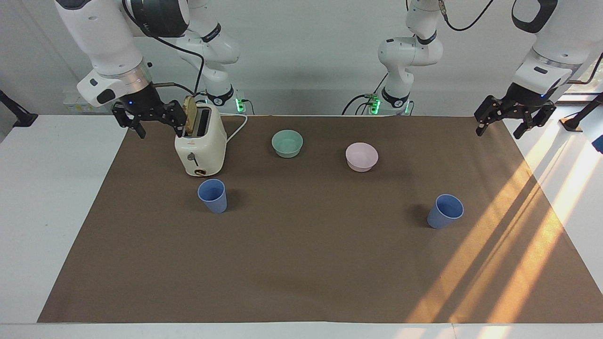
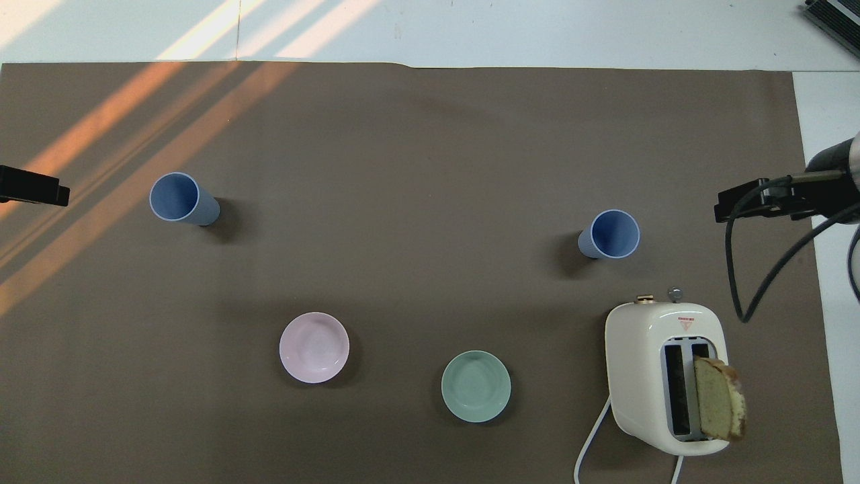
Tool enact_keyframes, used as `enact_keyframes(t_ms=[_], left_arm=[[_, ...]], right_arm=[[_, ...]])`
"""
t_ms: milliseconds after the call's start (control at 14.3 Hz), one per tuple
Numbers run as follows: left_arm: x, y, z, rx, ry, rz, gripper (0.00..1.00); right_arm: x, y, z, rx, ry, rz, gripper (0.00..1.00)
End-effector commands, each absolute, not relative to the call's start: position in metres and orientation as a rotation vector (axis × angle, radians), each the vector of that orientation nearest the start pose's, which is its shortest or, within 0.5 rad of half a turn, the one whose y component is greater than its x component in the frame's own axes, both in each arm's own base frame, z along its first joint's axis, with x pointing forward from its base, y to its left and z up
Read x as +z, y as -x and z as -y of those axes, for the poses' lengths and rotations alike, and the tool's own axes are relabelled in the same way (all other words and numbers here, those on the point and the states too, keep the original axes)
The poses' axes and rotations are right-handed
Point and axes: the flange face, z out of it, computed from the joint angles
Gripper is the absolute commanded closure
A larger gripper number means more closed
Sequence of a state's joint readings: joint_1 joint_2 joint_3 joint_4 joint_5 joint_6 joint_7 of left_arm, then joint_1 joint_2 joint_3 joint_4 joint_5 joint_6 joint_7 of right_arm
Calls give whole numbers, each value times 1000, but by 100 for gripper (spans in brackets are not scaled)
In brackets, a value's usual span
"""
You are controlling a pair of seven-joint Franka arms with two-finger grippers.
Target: Stack blue cups with both arms
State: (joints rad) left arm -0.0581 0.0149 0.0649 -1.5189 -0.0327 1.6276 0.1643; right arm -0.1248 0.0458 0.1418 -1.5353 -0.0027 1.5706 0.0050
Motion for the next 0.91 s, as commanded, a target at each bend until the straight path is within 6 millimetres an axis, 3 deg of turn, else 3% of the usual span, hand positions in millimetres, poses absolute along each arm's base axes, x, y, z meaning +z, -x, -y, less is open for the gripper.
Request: enact_keyframes(t_ms=[0,838], left_arm=[[650,-563,-1,-139,3163,-239,0],[651,-563,-3,-139,3163,-234,0]], right_arm=[[617,-560,-7,17,3122,9,0],[617,-560,-6,17,3122,9,0]])
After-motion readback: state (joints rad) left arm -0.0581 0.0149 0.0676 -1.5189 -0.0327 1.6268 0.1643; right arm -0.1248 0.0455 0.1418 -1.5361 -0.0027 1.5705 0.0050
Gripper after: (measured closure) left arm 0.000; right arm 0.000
